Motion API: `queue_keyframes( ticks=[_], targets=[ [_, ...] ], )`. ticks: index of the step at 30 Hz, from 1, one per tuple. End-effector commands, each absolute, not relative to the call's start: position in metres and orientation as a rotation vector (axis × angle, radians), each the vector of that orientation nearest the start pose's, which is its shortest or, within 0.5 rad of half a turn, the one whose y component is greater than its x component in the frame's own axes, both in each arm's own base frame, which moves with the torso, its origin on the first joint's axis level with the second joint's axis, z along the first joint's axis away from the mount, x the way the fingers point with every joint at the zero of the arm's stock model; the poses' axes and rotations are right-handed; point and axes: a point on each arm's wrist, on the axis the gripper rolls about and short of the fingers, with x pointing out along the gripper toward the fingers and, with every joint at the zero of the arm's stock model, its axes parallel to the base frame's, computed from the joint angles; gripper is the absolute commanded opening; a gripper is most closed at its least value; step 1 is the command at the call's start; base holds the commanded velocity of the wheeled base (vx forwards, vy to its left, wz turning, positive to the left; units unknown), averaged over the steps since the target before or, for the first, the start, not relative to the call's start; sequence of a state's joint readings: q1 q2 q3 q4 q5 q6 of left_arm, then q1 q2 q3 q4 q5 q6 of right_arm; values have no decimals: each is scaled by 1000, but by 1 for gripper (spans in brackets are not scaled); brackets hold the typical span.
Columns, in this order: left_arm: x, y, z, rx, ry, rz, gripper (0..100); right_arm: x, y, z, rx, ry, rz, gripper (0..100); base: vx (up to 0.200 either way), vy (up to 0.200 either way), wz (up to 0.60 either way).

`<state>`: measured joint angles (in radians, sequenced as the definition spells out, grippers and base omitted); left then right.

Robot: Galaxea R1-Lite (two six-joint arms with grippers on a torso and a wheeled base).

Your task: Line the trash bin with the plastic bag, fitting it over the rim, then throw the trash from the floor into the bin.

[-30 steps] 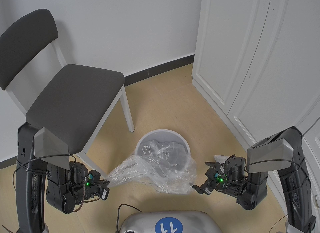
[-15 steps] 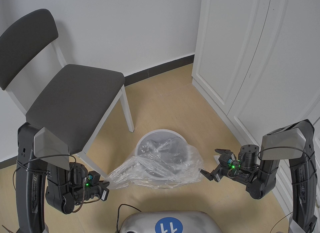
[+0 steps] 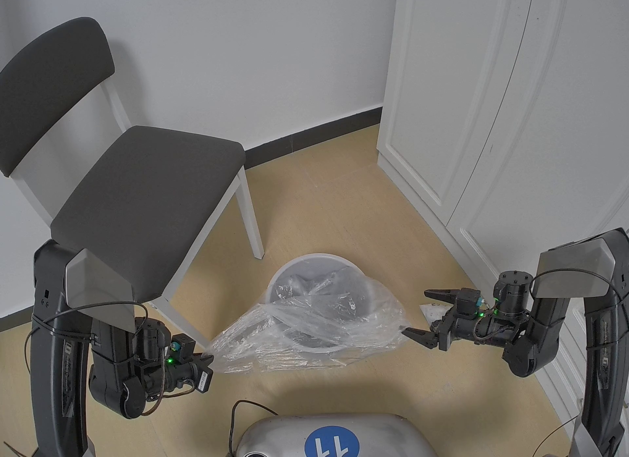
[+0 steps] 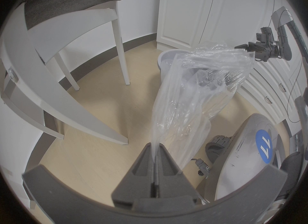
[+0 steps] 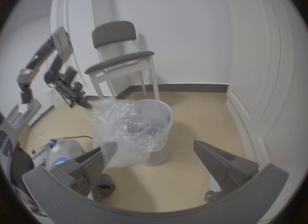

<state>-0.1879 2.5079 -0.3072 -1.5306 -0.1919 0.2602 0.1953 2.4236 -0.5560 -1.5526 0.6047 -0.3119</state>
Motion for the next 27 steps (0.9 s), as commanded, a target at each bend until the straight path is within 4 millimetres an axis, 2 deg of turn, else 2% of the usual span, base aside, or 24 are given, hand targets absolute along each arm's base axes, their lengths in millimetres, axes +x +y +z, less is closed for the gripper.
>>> queue_keyframes(
  ticks=[1, 4, 12, 14, 17, 18, 19, 20, 23, 24, 26, 27],
  targets=[
    [274, -55, -71, 245, 625, -446, 0, 334, 31, -16, -14, 182, 1046, 100, 0, 0, 0],
    [273, -55, -72, 244, 629, -448, 0, 337, 31, -10, 37, 196, 1019, 100, 0, 0, 0],
    [273, -55, -72, 235, 629, -467, 0, 344, 23, -12, 83, 210, 987, 100, 0, 0, 0],
    [272, -55, -72, 235, 630, -468, 0, 350, 33, -7, 101, 205, 965, 100, 0, 0, 0],
    [272, -55, -72, 235, 632, -468, 0, 361, 59, 7, 119, 175, 832, 100, 0, 0, 0],
    [272, -55, -72, 234, 632, -470, 0, 362, 63, 8, 120, 168, 815, 100, 0, 0, 0],
    [271, -55, -72, 235, 631, -471, 0, 370, 81, 17, 108, 116, 719, 100, 0, 0, 0],
    [271, -55, -72, 235, 631, -471, 0, 371, 84, 19, 105, 111, 698, 100, 0, 0, 0],
    [271, -57, -72, 236, 630, -481, 0, 365, 108, 41, 66, 116, 628, 100, 0, 0, 0],
    [271, -57, -72, 236, 630, -481, 0, 363, 111, 44, 46, 129, 609, 100, 0, 0, 0],
    [271, -57, -72, 236, 630, -481, 0, 363, 122, 51, -28, 178, 455, 100, 0, 0, 0],
    [271, -57, -72, 236, 630, -481, 0, 363, 122, 51, -28, 178, 455, 100, 0, 0, 0]
  ],
)
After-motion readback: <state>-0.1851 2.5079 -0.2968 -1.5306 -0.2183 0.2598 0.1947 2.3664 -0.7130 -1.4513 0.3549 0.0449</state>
